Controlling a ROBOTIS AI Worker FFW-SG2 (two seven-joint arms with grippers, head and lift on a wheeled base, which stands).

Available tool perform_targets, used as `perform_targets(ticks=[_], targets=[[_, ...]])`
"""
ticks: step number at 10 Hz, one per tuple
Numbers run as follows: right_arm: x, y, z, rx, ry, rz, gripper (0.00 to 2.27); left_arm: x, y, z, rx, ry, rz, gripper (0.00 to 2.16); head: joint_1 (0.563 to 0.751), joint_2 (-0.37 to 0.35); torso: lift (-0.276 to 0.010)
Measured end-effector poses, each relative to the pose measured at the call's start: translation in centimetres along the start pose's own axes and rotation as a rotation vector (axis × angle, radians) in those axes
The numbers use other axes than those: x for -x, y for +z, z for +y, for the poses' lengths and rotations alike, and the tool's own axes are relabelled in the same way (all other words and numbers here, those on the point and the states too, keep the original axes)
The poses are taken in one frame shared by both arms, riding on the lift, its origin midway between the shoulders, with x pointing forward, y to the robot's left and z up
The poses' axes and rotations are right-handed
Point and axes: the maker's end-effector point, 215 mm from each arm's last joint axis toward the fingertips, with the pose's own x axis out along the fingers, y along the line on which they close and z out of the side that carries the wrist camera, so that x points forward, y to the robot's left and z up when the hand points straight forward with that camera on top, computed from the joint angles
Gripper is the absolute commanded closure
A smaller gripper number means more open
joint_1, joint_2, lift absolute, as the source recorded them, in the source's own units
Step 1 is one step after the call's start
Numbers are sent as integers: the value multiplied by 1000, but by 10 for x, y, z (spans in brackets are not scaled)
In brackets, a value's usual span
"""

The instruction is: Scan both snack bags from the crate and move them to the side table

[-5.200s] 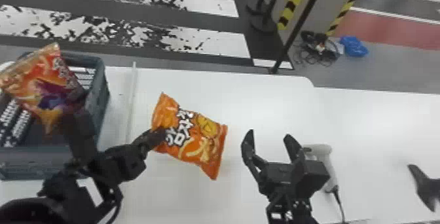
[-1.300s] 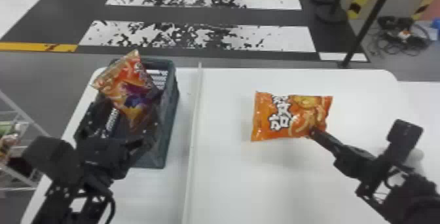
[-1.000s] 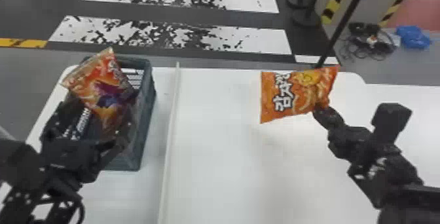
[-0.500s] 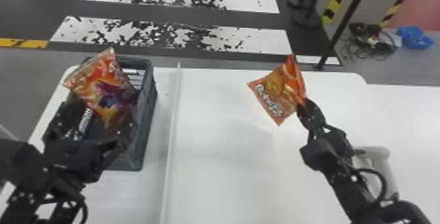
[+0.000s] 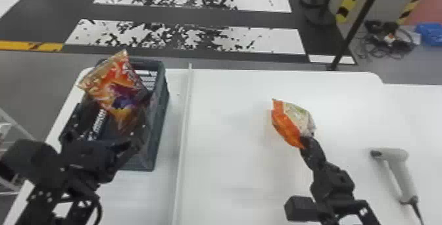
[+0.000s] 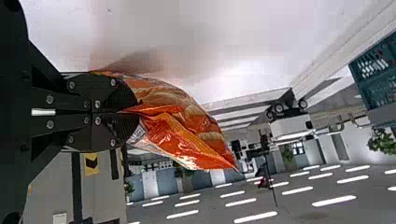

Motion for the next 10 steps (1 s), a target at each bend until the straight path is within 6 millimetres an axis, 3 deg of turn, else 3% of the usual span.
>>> perform_targets(ticks=[1,2,3,4,7,10], targets=[[7,10,9,-1,25,-40,846,0,0,0,0,1,0,87,695,-25,-75],[15,24,14,-30,42,-93,306,0,0,0,-1,1,-1,87,695,-7,-75],[21,37,17,-78,73,-140,56,1,0,0,-1,1,0,87,695,18,-75],[24,41,15,-120,93,-157,53,1,-1,0,0,1,1,87,695,27,-75],[24,29,2,-238,164,-161,53,3,-1,1,-1,2,3,87,695,9,-75],[26,-3,-18,-460,271,-151,73,4,-2,2,-2,3,6,87,695,-30,-75]])
